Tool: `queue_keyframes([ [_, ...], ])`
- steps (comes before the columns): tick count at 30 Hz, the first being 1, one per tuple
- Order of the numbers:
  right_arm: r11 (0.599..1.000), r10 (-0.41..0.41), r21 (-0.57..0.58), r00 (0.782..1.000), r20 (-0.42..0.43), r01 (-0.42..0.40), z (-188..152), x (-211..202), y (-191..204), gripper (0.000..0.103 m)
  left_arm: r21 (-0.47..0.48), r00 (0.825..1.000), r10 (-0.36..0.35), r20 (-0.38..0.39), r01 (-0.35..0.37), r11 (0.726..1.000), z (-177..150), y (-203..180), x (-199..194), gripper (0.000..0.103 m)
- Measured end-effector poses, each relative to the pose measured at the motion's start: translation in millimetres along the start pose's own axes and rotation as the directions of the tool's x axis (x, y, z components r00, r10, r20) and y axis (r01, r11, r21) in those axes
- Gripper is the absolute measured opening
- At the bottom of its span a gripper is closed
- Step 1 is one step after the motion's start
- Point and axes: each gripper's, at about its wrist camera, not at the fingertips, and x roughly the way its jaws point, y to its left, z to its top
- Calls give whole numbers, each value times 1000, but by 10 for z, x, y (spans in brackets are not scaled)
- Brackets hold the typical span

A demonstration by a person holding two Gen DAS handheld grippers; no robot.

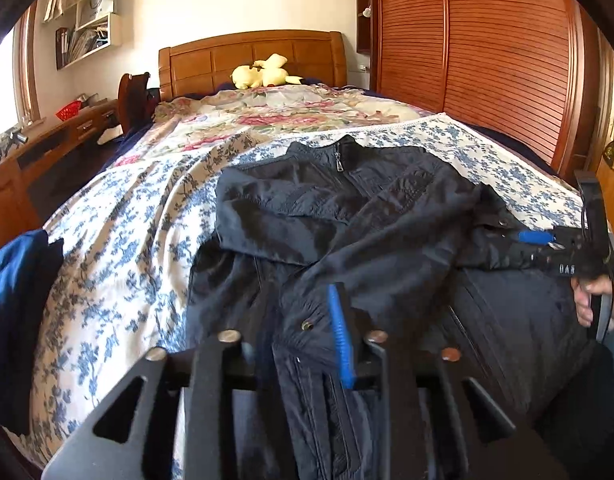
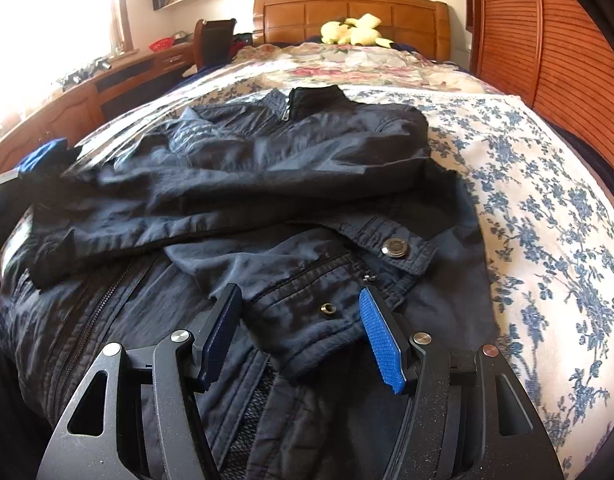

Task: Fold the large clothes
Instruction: 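Open the left gripper to release the folded side, then move both grippers to the jacket hem and close on it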

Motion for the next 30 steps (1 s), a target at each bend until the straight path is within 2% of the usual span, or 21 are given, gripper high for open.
queue_keyframes([
  [4, 999, -2, 36, 1000, 26, 1, 28, -95, -133, 63, -7, 1000, -19, -16, 19, 1000, -132, 32, 1, 36],
  [8, 997, -29, 67, 999, 38, 26, 39, -143, -263, 63, -1, 999, -30, -41, 30, 1000, -265, 63, 19, 39],
  [16, 994, -68, 84, 997, 31, 65, 64, -107, -315, 63, -24, 999, 0, -48, -2, 1000, -465, 174, -22, 39],
  [24, 994, -86, 59, 996, -15, 87, 40, 89, -237, 63, -61, 998, 16, -61, -20, 998, -620, 377, -57, 39],
  [30, 990, -112, 78, 993, -42, 115, 15, 166, -269, 63, -79, 994, 28, -102, -36, 996, -738, 503, -8, 39],
])
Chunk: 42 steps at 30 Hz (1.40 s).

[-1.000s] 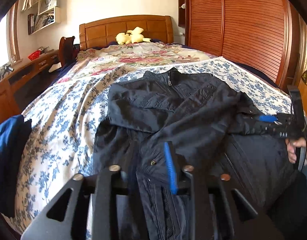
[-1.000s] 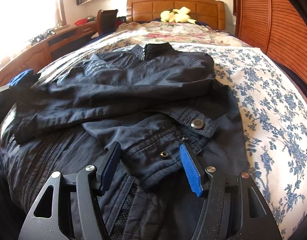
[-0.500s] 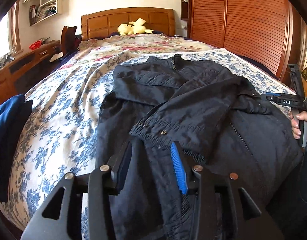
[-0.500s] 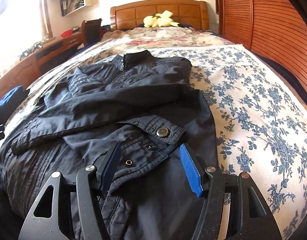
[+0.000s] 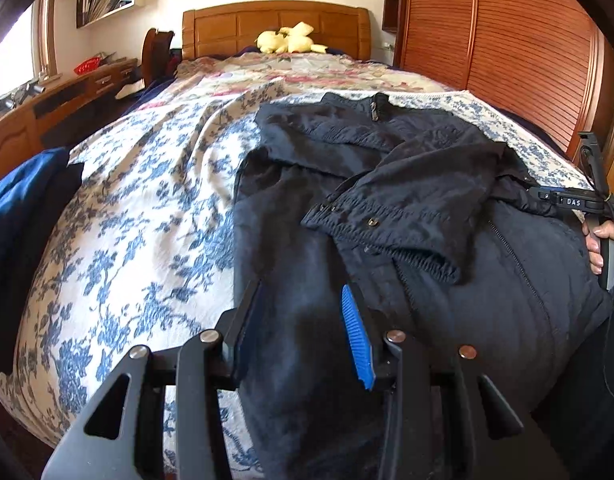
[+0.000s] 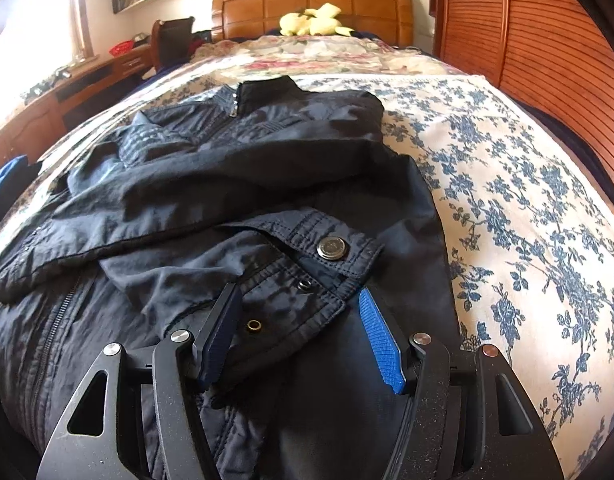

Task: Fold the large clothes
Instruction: 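Move both grippers to the jacket hem and close on it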

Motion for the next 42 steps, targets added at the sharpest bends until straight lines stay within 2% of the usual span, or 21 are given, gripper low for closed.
queue_keyframes([
  [5, 1000, -26, -1, 1000, 2, 26, -26, -79, 6, 63, 10, 999, 7, -36, -6, 1000, -77, 63, 54, 39],
  [12, 998, -32, -53, 999, -14, 31, -282, -512, -20, 63, 15, 998, 21, -57, -20, 1000, -119, 127, 72, 40],
  [17, 997, -52, -61, 998, -42, 49, -496, -807, -183, 63, -21, 998, -20, -64, 18, 1000, -155, 243, 87, 42],
  [21, 997, -65, -46, 994, -86, 62, -675, -868, -342, 63, -8, 997, -29, -67, 28, 1000, -163, 254, 83, 44],
  [26, 1000, -28, -13, 993, -117, 27, -840, -889, -401, 63, 1, 997, -19, -74, 19, 1000, -176, 243, 59, 45],
  [31, 999, 39, -30, 992, -119, -43, -874, -909, -254, 61, -16, 996, -31, -80, 30, 999, -195, 276, -8, 45],
  [32, 998, 50, -35, 992, -118, -55, -872, -915, -221, 57, -21, 996, -33, -81, 31, 999, -204, 287, -38, 45],
  [37, 992, 117, -42, 991, -72, -120, -807, -1035, -77, 55, -29, 997, -27, -70, 25, 999, -274, 302, -185, 45],
  [39, 992, 111, -51, 991, -70, -115, -792, -1047, -36, 55, -29, 997, -42, -67, 40, 999, -312, 294, -242, 44],
  [42, 993, 105, -53, 991, -81, -109, -801, -1019, -21, 55, -24, 996, -57, -68, 56, 998, -376, 263, -302, 34],
])
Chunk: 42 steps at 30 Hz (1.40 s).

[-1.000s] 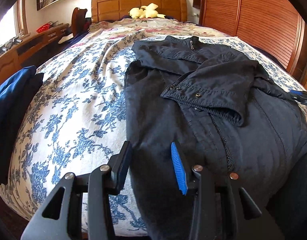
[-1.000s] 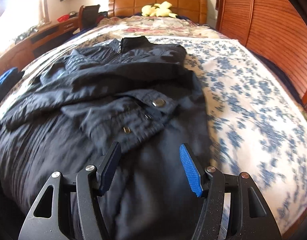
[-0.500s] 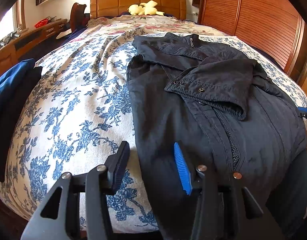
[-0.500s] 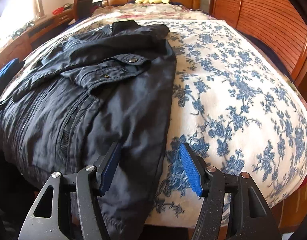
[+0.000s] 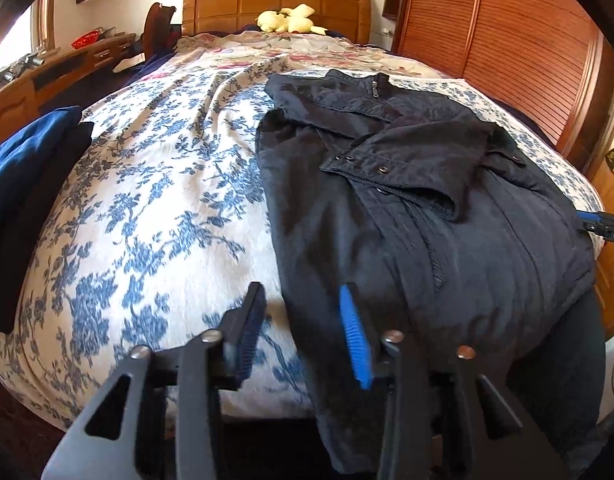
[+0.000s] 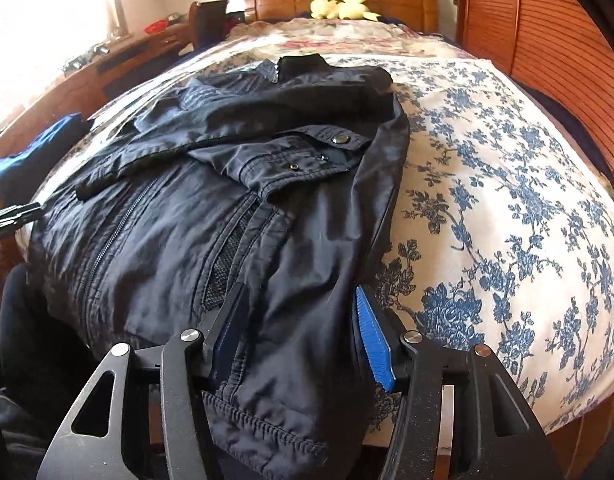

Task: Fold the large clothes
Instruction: 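Move both grippers to the jacket hem and close on it, then lift the hem with both grippers and fold it toward the collar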

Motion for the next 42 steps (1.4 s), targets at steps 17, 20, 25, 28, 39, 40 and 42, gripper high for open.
queue_keyframes([
  [17, 999, -30, 9, 999, -43, 30, -229, 61, -60, 56, 6, 1000, -6, -11, 6, 1000, -204, -90, -23, 23],
  [20, 999, -42, 0, 998, -41, 42, -232, 84, -35, 56, -1, 1000, -12, 4, 12, 1000, -241, -114, -40, 20],
  [25, 999, -49, 6, 998, -31, 49, -235, 89, -28, 55, -16, 1000, -27, 8, 27, 1000, -230, -83, -36, 16],
  [28, 999, -53, 2, 998, -31, 53, -226, 92, -21, 55, -22, 999, -33, 4, 33, 999, -210, -72, -36, 16],
  [39, 999, -39, 7, 999, 0, 39, -196, 44, -40, 21, -4, 999, -10, 43, 10, 1000, -109, -168, -142, 6],
  [40, 1000, -29, 10, 1000, 10, 29, -173, 12, -56, 10, 2, 998, -13, 66, 13, 1000, -59, -193, -210, 5],
  [42, 999, 16, 27, 999, 34, -17, -110, -44, -89, 7, 14, 993, -23, 112, 22, 1000, 71, -251, -360, 5],
])
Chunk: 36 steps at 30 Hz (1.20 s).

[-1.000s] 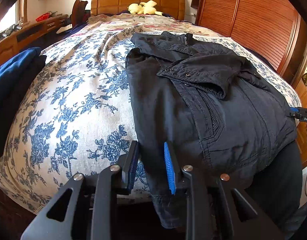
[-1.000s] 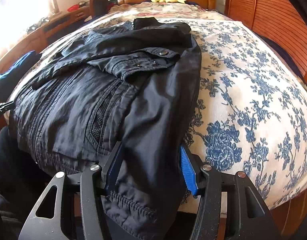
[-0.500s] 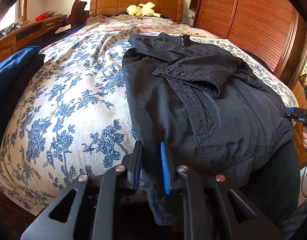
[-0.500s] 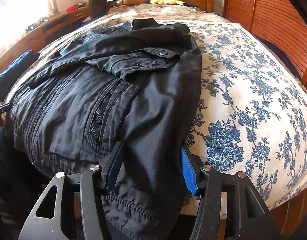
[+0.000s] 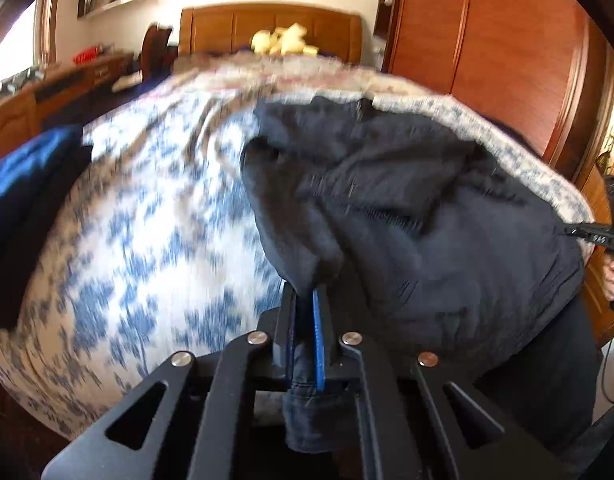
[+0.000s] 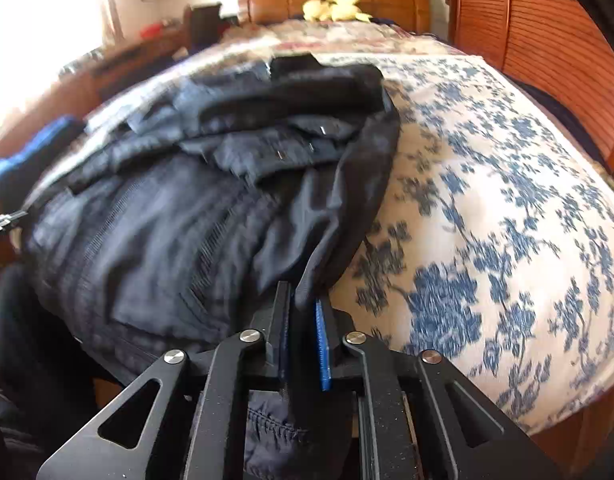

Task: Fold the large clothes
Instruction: 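Lift the hem with both grippers and fold it toward the collar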

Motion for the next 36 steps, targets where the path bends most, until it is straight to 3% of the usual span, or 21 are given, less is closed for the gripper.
queue_keyframes([
  [5, 998, 57, -14, 993, 107, -55, 228, -254, 64, 4, 55, 996, -15, 89, 10, 998, 441, -183, -290, 4],
  [13, 995, 100, -19, 952, 288, -99, 726, -834, 144, 3, 106, 979, 9, 206, -32, 994, 937, -317, -666, 4],
  [17, 991, 132, -26, 916, 378, -133, 918, -1190, 157, 0, 114, 969, 8, 248, -37, 993, 1088, -329, -941, 4],
  [21, 993, 121, -46, 869, 479, -113, 1039, -1693, 162, 0, 153, 967, 4, 254, -44, 987, 1147, -399, -1074, 4],
  [24, 998, 58, -59, 901, 430, -36, 1112, -1695, 187, 0, 189, 977, 21, 210, -62, 980, 1158, -491, -912, 4],
  [26, 998, 6, -59, 931, 365, 17, 1051, -1431, 150, 0, 203, 982, 14, 190, -53, 978, 1153, -565, -819, 4],
  [28, 1000, -1, -20, 965, 264, 7, 909, -1037, 50, 0, 226, 980, 16, 197, -61, 972, 1148, -647, -778, 4],
  [31, 998, -56, 5, 984, 168, 56, 671, -584, -7, 0, 219, 980, 2, 200, -47, 975, 1169, -705, -776, 4],
  [33, 998, -52, 33, 994, 97, 49, 500, -295, -65, 12, 216, 979, 8, 201, -53, 975, 1165, -726, -764, 4],
  [34, 997, -59, 48, 996, 74, 56, 422, -180, -87, 35, 215, 980, 9, 200, -53, 975, 1162, -722, -761, 4],
  [35, 995, -73, 68, 996, 54, 70, 340, -71, -116, 51, 214, 981, 9, 195, -51, 975, 1157, -709, -745, 4],
  [36, 995, -67, 84, 997, 44, 63, 260, -14, -116, 54, 213, 981, 12, 192, -53, 976, 1152, -708, -735, 4],
])
